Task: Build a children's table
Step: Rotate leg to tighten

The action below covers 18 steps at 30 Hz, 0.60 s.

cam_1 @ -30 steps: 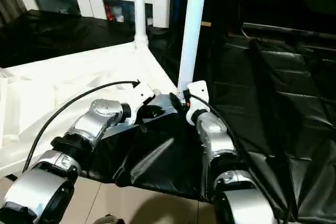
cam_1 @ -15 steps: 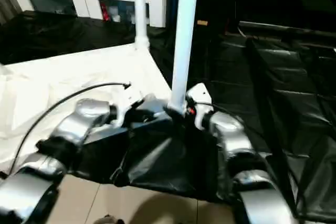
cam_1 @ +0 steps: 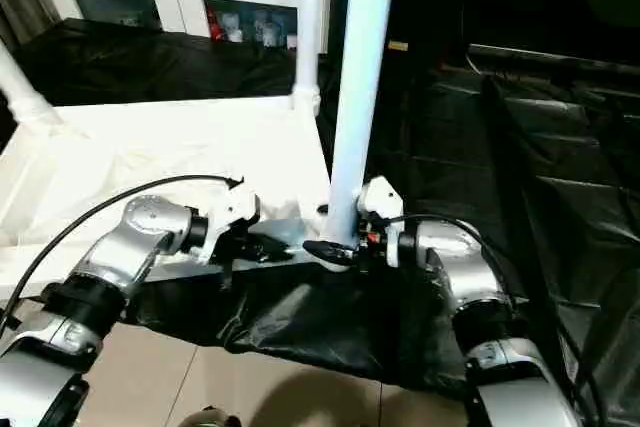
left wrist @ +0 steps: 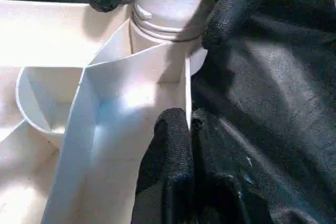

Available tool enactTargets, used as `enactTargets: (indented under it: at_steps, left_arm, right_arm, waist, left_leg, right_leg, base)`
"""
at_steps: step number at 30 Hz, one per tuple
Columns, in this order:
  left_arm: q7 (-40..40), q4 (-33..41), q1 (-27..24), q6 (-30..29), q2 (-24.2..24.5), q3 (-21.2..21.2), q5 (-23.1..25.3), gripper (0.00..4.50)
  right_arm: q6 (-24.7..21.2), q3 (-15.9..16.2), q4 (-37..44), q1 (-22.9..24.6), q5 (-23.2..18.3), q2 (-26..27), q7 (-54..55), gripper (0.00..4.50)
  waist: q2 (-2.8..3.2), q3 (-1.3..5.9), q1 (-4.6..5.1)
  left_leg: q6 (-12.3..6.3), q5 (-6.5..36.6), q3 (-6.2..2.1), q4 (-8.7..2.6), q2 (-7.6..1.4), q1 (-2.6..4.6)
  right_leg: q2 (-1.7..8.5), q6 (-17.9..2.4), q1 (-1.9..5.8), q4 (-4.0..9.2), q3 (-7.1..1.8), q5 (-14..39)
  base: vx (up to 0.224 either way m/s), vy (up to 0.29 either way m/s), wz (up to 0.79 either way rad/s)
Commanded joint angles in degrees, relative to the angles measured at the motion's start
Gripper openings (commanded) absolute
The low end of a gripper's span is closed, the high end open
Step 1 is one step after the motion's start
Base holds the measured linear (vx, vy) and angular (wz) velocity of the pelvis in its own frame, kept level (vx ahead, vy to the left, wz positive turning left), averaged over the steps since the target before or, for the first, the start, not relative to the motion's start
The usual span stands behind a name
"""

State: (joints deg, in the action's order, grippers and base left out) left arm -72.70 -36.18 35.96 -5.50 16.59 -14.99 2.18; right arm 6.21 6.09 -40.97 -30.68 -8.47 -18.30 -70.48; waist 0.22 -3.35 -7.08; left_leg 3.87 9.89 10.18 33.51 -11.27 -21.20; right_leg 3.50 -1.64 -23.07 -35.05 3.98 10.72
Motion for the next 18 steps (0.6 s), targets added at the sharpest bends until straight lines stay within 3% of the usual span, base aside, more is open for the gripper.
enactTargets:
  at_steps: [1,13,18]
  left_arm:
    - [-0.8,2.3,-0.1,0.4,-0.3,0.2,-2.4,0.00]
    - [1.7,3.1,-0.7,-1.7,-0.5,0.7,-2.0,0.00]
    - [10.5,-0.5,1.4,-2.3,-4.3,1.8,-0.2,0.00]
  right_arm:
    - [-1.7,1.1,1.4,1.3,-0.3,-0.3,-2.0,3.02]
    - [-3.9,1.9,1.2,2.1,-0.3,1.7,-0.5,2.14]
    - [-4.7,2.7,1.1,3.4,3.5,4.6,9.7,2.01]
  waist:
    - [-0.37,3.98,0.06]
    - [-0.56,3.85,0.01]
    - [-0.73,3.43,0.42]
  left_leg:
    - [-4.25,10.6,-0.51,-3.61,-2.44,0.68]
    - [-3.98,10.7,-0.56,-3.71,-2.42,0.62]
    - [-2.68,13.7,-0.63,-4.07,-2.33,1.01]
  right_leg:
    - [4.90,-12.8,3.14,4.20,-2.81,10.5]
    - [5.02,-11.9,2.94,4.41,-2.76,12.8]
    - [5.10,-10.4,2.63,5.13,-2.83,18.4]
  base:
    - [0.000,0.000,0.00]
    - [0.000,0.000,0.00]
    - [0.000,0.000,0.00]
